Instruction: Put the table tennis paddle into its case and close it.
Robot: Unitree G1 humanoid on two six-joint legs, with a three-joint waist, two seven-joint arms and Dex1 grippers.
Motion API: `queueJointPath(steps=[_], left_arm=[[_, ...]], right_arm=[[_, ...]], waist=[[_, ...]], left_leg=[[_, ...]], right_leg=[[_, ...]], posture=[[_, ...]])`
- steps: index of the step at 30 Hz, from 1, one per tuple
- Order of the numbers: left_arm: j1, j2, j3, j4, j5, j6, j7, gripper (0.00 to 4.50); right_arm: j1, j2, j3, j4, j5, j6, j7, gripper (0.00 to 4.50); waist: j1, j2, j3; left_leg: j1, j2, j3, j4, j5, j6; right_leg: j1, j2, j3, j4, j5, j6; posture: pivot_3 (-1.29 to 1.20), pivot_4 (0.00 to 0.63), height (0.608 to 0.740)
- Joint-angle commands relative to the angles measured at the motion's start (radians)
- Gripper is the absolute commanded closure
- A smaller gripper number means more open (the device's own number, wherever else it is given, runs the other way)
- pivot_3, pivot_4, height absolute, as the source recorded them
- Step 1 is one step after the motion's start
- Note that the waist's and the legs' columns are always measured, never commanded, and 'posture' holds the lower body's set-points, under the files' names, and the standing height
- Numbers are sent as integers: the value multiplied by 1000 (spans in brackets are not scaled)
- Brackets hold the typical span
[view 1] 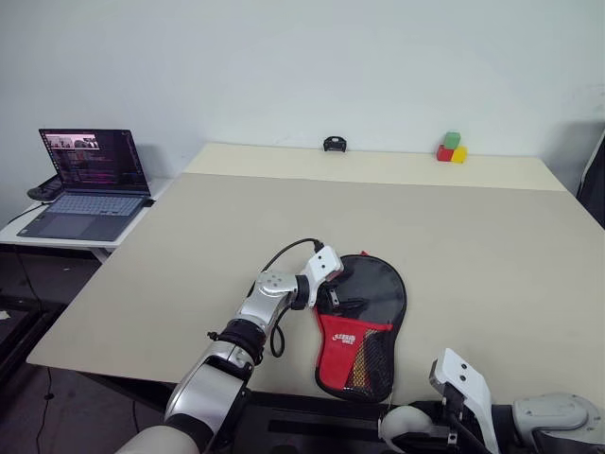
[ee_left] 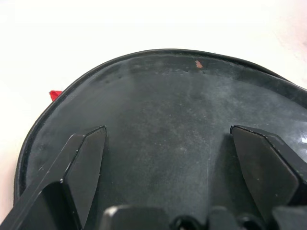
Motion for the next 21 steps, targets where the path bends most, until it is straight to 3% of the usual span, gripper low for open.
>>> queueJointPath(steps=[1, 12, 16, 19, 21], left_arm=[[58, 5, -38, 129, 86, 30, 56, 0], [27, -15, -35, 170, 82, 10, 85, 0], [28, -14, -35, 172, 83, 0, 89, 0], [34, -9, -34, 167, 83, -3, 89, 0], [38, -5, -33, 162, 82, -3, 91, 0]], right_arm=[[-12, -19, -39, -29, 13, -59, 35, 1902], [-48, -87, -246, -19, 193, -111, 121, 1902], [-80, -109, -257, 31, 259, -82, 106, 1902], [-93, -131, -246, 57, 298, -70, 108, 1303], [-100, -146, -240, 57, 310, -71, 114, 678]], waist=[[0, 0, 0], [0, -1, 1], [1, -1, 1], [1, -1, 1], [1, -1, 1]], left_leg=[[0, 0, 0, 0, 0, 0], [0, 0, 0, 0, 0, 0], [-1, 0, 0, 0, 0, 0], [-1, 0, 0, 0, 0, 0], [-1, 0, 0, 0, 0, 0]], right_leg=[[0, 0, 0, 0, 0, 0], [0, 0, 0, 0, 0, 0], [0, 0, -1, -1, 0, 0], [0, 0, -1, -1, 0, 0], [0, -1, -1, -1, 0, 0]], posture=[[0, 150, 740], [0, 150, 740], [0, 150, 740], [0, 150, 740], [0, 150, 740]])
